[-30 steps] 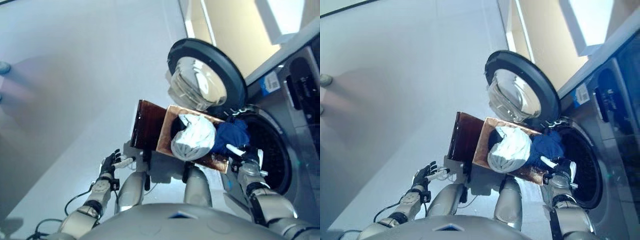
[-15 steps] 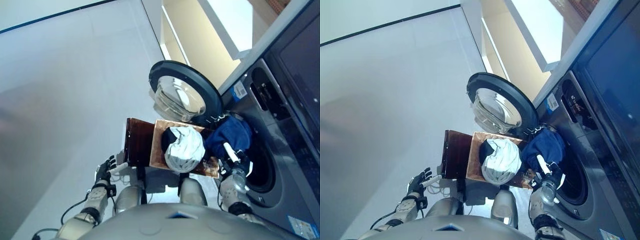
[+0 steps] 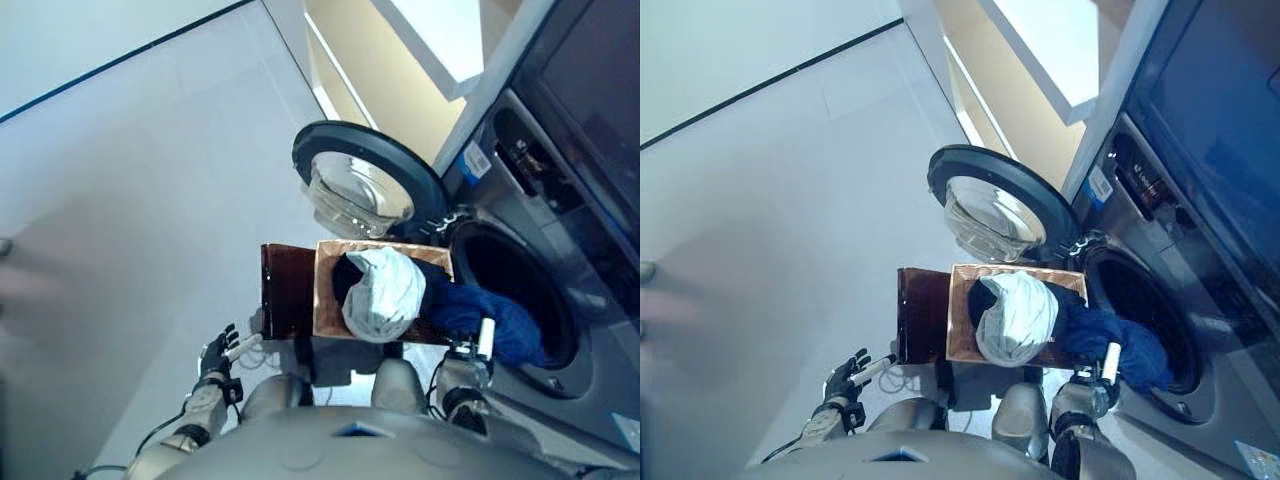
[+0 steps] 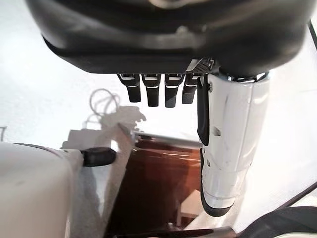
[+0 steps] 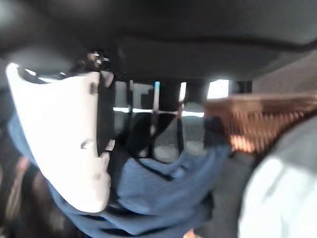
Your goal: Pick up the clothes and place them into the washing machine
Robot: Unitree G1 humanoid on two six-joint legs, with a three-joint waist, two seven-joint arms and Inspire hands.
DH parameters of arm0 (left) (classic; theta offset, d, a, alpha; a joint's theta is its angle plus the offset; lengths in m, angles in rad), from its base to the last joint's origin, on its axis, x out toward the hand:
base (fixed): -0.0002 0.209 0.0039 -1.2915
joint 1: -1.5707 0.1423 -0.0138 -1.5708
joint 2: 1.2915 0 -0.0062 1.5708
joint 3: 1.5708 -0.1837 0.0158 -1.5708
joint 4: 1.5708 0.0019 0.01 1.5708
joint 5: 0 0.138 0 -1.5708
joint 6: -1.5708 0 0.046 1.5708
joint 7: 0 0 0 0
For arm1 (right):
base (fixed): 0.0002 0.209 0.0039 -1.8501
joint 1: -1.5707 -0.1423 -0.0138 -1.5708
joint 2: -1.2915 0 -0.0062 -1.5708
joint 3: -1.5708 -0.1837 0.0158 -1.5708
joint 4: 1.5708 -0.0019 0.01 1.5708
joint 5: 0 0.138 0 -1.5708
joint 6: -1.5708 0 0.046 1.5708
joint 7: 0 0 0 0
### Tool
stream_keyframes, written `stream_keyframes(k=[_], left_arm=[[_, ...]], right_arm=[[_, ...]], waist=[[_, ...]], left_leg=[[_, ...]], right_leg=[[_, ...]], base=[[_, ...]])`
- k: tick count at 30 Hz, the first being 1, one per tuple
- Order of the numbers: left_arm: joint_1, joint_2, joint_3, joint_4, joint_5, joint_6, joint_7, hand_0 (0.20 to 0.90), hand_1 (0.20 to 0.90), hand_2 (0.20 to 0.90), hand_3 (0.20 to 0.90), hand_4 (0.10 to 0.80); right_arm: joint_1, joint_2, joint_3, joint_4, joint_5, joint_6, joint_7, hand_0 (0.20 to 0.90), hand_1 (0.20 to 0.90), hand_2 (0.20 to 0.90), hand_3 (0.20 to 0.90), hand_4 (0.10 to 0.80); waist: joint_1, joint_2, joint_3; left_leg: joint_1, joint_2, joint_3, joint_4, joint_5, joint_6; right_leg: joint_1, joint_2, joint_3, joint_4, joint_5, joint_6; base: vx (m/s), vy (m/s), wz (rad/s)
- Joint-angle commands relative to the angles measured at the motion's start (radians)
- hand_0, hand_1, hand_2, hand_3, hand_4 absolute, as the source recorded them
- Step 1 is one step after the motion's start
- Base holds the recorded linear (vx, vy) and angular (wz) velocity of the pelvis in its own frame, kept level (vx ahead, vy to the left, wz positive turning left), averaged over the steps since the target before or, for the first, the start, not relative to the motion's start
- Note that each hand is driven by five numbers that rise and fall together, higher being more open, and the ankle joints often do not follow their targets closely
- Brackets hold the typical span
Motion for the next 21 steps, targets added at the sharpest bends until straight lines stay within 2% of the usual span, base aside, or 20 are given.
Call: stream_keyframes(k=[1,9,15,21], left_arm=[[-0.07,0.018,-0.023,0.008,-0.007,-0.036,0.005,0.9,0.9,0.9,0.9,0.8],[-0.071,0.008,-0.053,0.001,0.005,-0.037,-0.001,0.9,0.9,0.9,0.9,0.8],[-0.086,0.019,-0.08,-0.031,0.016,-0.042,0.001,0.9,0.9,0.9,0.9,0.8],[-0.102,0.027,-0.117,-0.094,0.014,-0.047,0.012,0.9,0.9,0.9,0.9,0.8]], right_arm=[[-0.115,-0.093,-0.081,0.009,0.025,-0.093,-0.033,0.2,0.2,0.2,0.2,0.3],[-0.179,-0.208,-0.106,0.006,-0.012,-0.093,-0.05,0.2,0.2,0.2,0.2,0.3],[-0.275,-0.339,-0.09,0.003,-0.054,-0.095,-0.089,0.2,0.2,0.2,0.2,0.3],[-0.373,-0.435,-0.142,-0.034,-0.02,-0.158,-0.141,0.2,0.2,0.2,0.2,0.3]], waist=[[0.025,-0.036,0.046],[0.038,-0.002,0.051],[0.054,0.014,0.058],[0.06,0.037,0.069]], left_leg=[[0.019,0.039,-0.024,0.026,-0.071,-0.126],[0.009,0.036,-0.02,0.012,-0.064,-0.13],[-0.014,0.039,-0.021,0.006,-0.051,-0.139],[-0.039,0.043,-0.03,-0.002,-0.036,-0.149]], right_leg=[[0.009,-0.098,-0.001,-0.145,0.135,0.03],[-0.011,-0.099,0.006,-0.148,0.137,0.029],[-0.037,-0.093,0.005,-0.143,0.137,0.025],[-0.072,-0.085,0.015,-0.121,0.123,0.016]], base=[[-0.002,0.019,-0.04],[0.002,-0.006,-0.05],[-0.005,-0.017,0.01],[0.001,-0.003,0.01]])
